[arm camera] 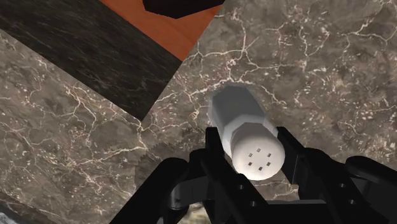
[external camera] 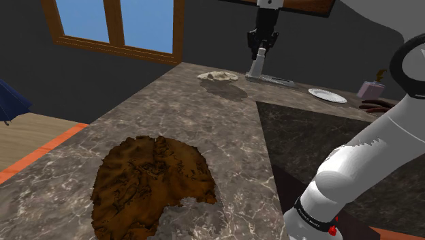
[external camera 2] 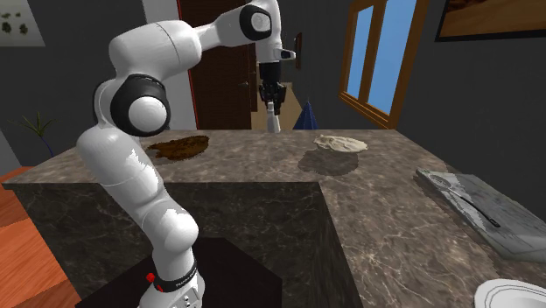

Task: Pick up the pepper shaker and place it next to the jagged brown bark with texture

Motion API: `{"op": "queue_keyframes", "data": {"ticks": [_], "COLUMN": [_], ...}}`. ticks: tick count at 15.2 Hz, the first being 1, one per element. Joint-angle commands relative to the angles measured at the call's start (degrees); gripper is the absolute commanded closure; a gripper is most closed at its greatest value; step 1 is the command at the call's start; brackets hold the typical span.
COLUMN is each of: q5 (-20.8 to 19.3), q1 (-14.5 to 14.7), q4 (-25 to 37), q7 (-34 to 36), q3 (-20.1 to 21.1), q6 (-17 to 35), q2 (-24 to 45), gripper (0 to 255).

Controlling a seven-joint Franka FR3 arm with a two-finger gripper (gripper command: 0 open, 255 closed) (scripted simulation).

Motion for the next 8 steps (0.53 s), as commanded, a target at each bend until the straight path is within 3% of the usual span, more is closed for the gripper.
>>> {"op": "queue_keyframes", "data": {"ticks": [1,8], "q5": [0.36,3.06], "q1": [0.77,3.36], "q4": [-2.88,-9.91], "q7": [2.28,10.53], "q3": [1.44,7.12], "q6": [-0.35,-2.52], "q2": [-2.99,-11.5], "gripper": [255,255]}}
